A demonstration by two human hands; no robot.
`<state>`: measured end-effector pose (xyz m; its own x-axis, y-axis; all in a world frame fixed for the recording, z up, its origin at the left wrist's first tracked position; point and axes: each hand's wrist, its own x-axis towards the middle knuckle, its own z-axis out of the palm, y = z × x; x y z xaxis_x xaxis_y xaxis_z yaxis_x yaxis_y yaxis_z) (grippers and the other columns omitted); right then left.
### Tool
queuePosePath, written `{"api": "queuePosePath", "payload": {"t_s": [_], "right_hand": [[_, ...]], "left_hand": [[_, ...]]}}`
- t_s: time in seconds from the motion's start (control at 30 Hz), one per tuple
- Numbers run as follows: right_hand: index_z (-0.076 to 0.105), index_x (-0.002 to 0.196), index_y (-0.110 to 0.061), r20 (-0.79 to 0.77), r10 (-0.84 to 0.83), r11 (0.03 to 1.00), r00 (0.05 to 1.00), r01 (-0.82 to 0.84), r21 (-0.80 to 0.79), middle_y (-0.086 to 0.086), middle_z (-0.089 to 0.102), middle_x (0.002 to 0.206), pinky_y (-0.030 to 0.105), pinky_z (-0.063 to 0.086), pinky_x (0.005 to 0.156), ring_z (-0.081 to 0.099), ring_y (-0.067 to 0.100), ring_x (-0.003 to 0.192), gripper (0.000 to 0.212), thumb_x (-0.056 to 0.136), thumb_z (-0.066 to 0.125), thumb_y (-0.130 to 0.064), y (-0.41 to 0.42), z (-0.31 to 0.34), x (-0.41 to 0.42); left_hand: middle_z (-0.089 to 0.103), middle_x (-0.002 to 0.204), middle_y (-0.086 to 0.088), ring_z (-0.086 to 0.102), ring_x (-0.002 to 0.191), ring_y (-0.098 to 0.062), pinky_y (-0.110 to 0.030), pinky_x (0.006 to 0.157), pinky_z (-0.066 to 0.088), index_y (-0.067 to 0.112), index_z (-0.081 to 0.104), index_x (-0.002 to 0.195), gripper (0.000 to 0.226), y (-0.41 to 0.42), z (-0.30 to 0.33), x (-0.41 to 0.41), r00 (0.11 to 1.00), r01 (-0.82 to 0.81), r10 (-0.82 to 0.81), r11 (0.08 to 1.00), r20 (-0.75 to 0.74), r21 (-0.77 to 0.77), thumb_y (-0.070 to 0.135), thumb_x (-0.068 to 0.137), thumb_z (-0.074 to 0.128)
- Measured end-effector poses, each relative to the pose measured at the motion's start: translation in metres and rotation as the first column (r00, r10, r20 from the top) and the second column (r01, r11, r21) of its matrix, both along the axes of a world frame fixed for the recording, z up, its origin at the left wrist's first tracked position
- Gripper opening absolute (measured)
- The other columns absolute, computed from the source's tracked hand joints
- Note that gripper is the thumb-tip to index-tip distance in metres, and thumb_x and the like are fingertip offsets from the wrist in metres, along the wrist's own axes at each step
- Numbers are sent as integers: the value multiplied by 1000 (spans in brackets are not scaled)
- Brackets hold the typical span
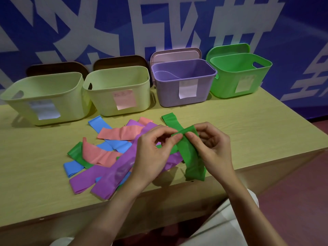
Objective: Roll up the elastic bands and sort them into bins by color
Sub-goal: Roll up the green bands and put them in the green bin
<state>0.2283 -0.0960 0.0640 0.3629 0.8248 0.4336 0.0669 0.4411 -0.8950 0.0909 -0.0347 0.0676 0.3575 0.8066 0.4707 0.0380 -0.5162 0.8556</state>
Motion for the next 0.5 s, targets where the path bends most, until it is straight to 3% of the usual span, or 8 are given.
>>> {"api": "queuePosePath", "payload": {"t_s": [0.1,0.23,0.3,0.4,0.5], "right_hand": [[66,94,-8,12,19,1000,1000,-19,-11,-5,72,87,18,53,73,68,8,82,11,83,67,-8,-1,-1,2],[65,108,-10,67,28,999,997,-26,-23,-8,65,75,16,49,66,61,4,72,23,86,67,-3,-1,-1,5],[66,104,-11,87,25,1000,996,-25,-6,-8,70,84,17,52,72,66,6,81,21,84,68,-4,-1,1,5],[66,94,-15,79,-7,1000,997,6,7,-9,71,88,17,53,74,68,6,84,14,81,69,-11,-1,2,5],[65,91,-15,80,-28,1000,996,28,1,-9,71,84,18,53,71,68,6,79,11,81,70,-12,-1,1,5]], "left_hand": [[70,78,11,62,73,-4,-21,69,50,22,71,87,9,0,3,0,999,17,-15,998,32,-58,14,84,67],[63,68,7,53,64,1,-18,63,44,23,70,88,12,-5,8,0,993,102,-91,979,69,-174,26,83,60],[55,66,-6,49,63,-4,-22,63,43,15,71,84,20,-5,7,0,992,116,-105,975,70,-189,29,84,57],[45,59,-14,44,62,-13,-27,63,40,-13,63,78,48,-3,5,1,992,121,-115,979,47,-166,33,88,54],[44,59,-13,44,62,-14,-29,62,38,-12,60,75,48,-2,4,1,991,130,-130,983,11,-130,33,90,54]]}}
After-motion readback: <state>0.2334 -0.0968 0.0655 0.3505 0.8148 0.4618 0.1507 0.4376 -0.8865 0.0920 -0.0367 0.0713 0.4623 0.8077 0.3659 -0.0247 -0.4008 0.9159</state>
